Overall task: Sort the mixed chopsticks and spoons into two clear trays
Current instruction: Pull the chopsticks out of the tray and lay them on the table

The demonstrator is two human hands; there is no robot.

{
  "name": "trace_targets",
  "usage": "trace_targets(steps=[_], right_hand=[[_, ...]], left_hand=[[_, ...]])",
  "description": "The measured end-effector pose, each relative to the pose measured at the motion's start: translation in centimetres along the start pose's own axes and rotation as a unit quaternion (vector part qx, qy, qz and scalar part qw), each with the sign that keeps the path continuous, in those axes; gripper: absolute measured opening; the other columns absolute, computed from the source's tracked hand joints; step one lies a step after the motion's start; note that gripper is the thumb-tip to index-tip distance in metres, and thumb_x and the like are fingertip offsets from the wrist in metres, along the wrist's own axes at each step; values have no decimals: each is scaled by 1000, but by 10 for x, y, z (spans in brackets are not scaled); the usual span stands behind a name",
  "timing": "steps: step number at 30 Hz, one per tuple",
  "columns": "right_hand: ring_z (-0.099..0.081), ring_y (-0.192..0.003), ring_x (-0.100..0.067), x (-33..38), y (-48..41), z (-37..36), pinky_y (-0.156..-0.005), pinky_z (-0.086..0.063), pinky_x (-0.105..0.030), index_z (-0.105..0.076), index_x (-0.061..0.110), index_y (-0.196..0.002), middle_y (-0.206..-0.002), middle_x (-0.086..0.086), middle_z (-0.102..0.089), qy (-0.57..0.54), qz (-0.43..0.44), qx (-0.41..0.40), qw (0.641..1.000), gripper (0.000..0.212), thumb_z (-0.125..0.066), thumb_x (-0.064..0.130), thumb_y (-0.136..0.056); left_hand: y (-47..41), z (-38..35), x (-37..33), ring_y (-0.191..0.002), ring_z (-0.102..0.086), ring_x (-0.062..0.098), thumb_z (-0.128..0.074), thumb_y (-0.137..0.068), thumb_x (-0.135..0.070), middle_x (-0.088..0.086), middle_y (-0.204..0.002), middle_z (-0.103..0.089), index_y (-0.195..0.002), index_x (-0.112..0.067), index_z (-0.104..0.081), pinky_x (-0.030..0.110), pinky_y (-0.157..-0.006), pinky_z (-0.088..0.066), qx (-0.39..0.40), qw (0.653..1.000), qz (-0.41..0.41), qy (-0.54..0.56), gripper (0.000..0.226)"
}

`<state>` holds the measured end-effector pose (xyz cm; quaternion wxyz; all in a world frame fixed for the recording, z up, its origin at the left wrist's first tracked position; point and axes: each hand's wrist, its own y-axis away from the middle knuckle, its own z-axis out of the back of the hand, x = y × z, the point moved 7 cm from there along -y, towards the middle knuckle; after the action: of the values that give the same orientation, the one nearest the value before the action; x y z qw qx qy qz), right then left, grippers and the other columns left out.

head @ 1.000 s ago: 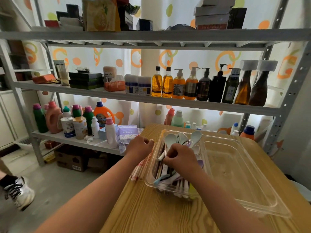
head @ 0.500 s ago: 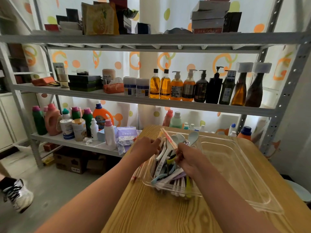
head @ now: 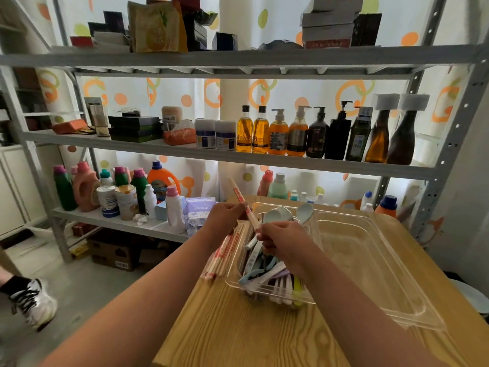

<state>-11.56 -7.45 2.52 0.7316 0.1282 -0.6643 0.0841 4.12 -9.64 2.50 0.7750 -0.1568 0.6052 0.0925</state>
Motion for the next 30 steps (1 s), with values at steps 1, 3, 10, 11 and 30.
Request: trace_targets(steps=[1, 3, 10, 11, 30], right_hand=[[-57, -70, -13, 0, -1, 1, -64, -52, -22, -66, 6, -88, -78, -7, -64, 17, 6, -5, 1000, 13, -55, 13, -91], [-58, -69, -12, 1, -2, 3, -66, -53, -23, -67, 6, -94, -81, -6, -65, 35, 18, -16, 999, 14, -56, 14, -92], [-58, -71, -11, 5, -6, 13, -54, -43, -17, -68, 9, -96, -82, -4, -66, 123, 65, -57, 989, 17, -53, 15, -93], [-59, -72, -10, 4, -7, 13, -54, -42, -16, -69, 9, -97, -83, -4, -66, 134, 70, -59, 987, 17, -53, 15, -93], [-54, -88, -16, -13, -10, -6, -76, -49, -29, -53, 16, -104, -104, -3, -60, 485, 53, 21, 873, 34, -70, 32, -80]], left_hand=[[0, 4, 1, -51, -47, 6, -51, -96, -27, -1, -76, -67, -79, -12, -68, 19, -50, -36, -12, 1000, 1, -7, 29], [-3, 11, 5, -52, -46, 7, -50, -96, -22, 1, -74, -64, -84, -8, -69, 21, -51, -35, -32, 999, 11, -34, 27], [-14, 47, 34, -66, -53, 18, -54, -95, -26, 7, -74, -64, -90, -6, -73, 26, -59, -36, -81, 975, 46, -201, 28], [-14, 50, 40, -75, -58, 21, -55, -94, -29, 8, -82, -68, -94, -7, -73, 26, -64, -39, -77, 969, 50, -230, 28], [-12, 51, 94, -82, -62, 12, -57, -91, -42, -3, -95, -69, -100, -20, -71, 30, -73, -51, -7, 907, 99, -408, 27]])
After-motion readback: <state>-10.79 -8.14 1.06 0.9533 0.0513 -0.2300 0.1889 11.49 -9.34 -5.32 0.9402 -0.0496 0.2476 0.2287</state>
